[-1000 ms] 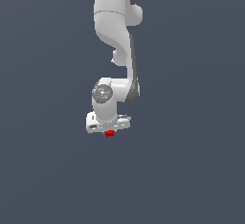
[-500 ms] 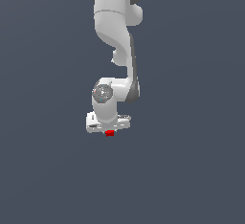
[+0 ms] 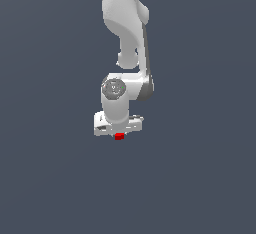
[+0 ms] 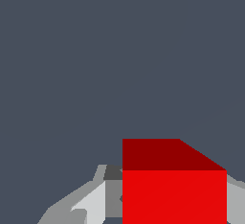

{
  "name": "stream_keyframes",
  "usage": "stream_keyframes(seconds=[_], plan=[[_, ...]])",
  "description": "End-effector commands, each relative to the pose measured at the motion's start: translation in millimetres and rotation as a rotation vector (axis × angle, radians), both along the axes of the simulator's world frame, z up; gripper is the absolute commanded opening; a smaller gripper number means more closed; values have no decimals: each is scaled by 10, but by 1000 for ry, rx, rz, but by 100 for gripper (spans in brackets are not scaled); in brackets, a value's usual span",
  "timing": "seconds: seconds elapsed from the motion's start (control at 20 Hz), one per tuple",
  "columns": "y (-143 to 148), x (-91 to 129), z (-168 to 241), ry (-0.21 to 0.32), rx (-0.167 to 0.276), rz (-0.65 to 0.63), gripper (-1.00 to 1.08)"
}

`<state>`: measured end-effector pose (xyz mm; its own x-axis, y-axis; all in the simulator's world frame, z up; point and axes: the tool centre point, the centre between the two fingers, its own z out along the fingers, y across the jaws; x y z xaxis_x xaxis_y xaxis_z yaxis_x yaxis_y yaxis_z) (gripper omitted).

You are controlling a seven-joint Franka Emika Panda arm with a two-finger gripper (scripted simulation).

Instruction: Pick up the red cube and move it to a goal position.

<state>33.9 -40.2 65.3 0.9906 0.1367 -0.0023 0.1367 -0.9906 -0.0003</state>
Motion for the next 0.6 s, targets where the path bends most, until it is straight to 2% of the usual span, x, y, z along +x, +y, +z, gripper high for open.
stream_keyframes(seconds=[0.0, 0.55], plan=[[119, 37, 216, -2, 0, 1, -100], [745, 232, 1352, -2, -1, 1, -100]])
